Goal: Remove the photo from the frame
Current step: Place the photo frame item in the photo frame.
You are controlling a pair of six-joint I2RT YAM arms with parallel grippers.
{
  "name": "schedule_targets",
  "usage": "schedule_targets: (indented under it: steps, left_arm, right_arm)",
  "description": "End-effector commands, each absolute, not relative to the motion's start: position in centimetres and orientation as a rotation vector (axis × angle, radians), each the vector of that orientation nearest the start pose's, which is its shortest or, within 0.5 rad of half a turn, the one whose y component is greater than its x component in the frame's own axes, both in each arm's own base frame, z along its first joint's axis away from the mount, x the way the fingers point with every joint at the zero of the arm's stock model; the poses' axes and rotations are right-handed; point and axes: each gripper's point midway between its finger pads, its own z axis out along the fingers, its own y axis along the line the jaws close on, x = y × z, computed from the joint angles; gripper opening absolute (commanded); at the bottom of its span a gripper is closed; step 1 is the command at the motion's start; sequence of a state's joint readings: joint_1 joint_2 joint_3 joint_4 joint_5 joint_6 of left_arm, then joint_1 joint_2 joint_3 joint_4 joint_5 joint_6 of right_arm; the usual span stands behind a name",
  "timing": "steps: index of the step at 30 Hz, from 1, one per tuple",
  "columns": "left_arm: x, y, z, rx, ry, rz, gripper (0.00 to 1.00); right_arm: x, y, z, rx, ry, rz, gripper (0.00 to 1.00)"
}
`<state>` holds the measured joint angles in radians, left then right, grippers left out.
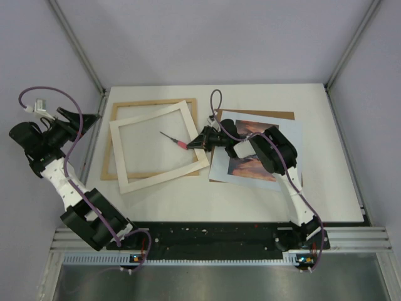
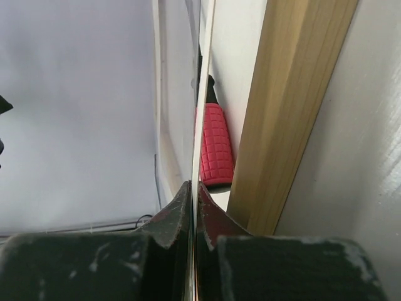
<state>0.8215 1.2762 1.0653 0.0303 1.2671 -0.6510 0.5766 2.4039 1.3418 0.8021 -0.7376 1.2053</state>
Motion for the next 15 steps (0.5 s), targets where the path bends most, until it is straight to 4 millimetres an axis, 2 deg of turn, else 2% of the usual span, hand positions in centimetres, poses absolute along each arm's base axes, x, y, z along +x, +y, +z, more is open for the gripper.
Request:
schedule_targets:
  steps: [1, 4, 8, 9, 11, 15]
  left_arm:
    - [31.9, 9.0, 32.1, -0.258, 1.688, -0.952, 0.9]
    - [32.0, 9.0, 31.6, -0.263, 1.693, -0.96, 0.89]
    - [31.9, 8.9, 31.4, -0.266, 1.695, -0.962, 0.89]
    - [31.9, 8.9, 31.4, -0.264, 1.695, -0.961, 0.89]
    - [31.8, 8.9, 31.4, -0.271, 1.695, -0.964, 0.89]
    - [31.8, 8.9, 31.5, -0.267, 1.693, -0.961, 0.89]
  right_arm:
    - [40.2, 42.8, 6.1, 0.079, 2.141, 1.756, 0.0]
    - [40.6, 43.1, 6.9, 0.041, 2.115, 1.777, 0.0]
    - [41.4, 42.9, 6.7, -0.009, 2.162, 1.703, 0.0]
    - [41.6, 43.0, 6.8, -0.04, 2.178, 1.673, 0.07]
    - [41.9, 42.9, 7.1, -0.074, 2.199, 1.62, 0.29]
    - [42.3, 42.1, 7.4, -0.129, 2.284, 1.447, 0.48]
